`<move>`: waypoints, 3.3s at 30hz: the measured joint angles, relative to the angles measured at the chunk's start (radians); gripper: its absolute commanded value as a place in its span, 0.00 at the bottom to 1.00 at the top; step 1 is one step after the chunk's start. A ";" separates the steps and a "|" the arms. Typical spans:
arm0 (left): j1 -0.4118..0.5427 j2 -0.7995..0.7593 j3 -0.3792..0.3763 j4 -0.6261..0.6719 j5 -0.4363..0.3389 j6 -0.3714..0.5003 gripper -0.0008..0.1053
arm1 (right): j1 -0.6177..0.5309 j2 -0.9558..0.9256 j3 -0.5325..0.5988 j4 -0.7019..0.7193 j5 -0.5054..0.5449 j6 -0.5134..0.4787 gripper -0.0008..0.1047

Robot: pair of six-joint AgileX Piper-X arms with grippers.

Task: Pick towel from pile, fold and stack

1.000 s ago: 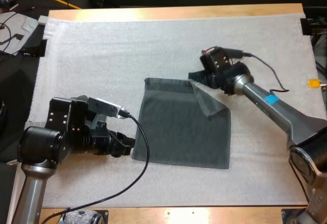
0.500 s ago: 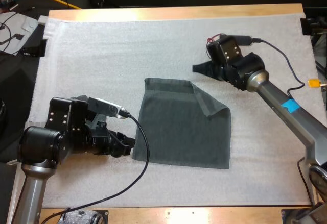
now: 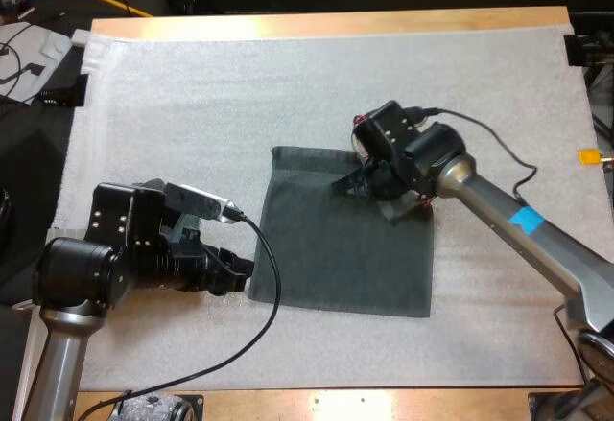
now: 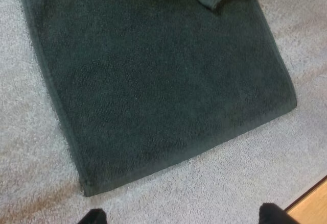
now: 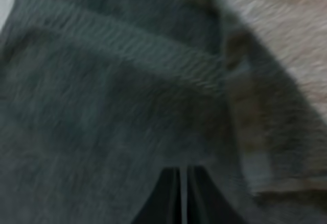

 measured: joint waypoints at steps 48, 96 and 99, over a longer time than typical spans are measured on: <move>0.000 0.000 0.000 0.000 0.000 0.000 0.55 | -0.122 0.156 0.016 -0.272 0.263 0.149 0.01; 0.000 -0.136 0.007 0.044 0.015 0.000 0.55 | 0.282 -0.818 0.322 0.253 0.224 0.311 0.50; 0.000 -0.160 0.007 0.056 0.015 0.000 0.55 | 0.317 -0.856 0.381 0.268 0.224 0.376 0.59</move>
